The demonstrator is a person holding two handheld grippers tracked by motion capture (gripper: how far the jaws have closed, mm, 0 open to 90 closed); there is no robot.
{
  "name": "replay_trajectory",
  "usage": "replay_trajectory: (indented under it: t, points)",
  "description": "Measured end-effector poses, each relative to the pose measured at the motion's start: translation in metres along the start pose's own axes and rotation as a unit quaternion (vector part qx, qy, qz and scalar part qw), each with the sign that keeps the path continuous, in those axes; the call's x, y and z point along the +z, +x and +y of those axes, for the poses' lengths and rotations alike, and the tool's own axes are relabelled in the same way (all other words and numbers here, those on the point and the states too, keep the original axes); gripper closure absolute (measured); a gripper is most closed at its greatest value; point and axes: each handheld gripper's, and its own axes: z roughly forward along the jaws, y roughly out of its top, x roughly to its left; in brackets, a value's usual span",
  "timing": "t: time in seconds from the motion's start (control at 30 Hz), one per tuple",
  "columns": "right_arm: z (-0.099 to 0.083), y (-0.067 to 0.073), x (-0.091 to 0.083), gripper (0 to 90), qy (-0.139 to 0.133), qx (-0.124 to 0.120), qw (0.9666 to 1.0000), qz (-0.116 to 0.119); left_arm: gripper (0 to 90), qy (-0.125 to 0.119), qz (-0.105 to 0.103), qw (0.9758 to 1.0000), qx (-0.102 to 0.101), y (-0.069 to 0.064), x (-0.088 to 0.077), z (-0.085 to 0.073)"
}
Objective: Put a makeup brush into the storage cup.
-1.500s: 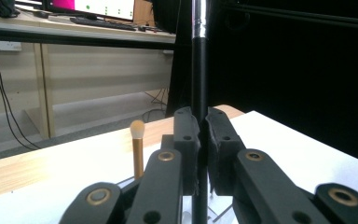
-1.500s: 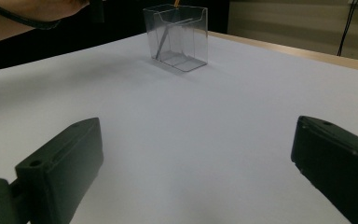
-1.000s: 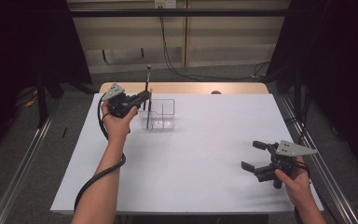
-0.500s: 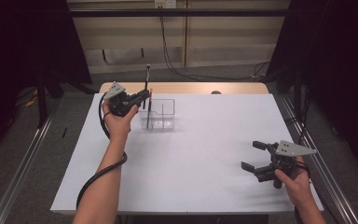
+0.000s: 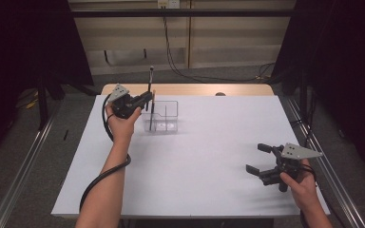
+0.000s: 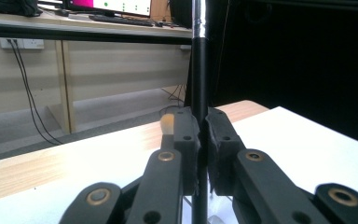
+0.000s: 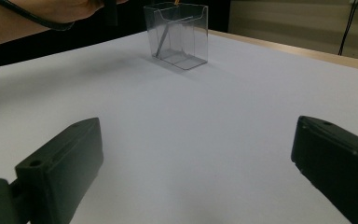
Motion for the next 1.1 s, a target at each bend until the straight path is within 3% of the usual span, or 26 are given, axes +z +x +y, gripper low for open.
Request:
replay_trajectory:
  t: [1.1]
  points:
    - [0.001,0.001,0.001,2.0,-0.001,-0.002,1.0000,0.003,84.1,0.008,0.001,1.0000,-0.003,0.002,-0.003,-0.014]
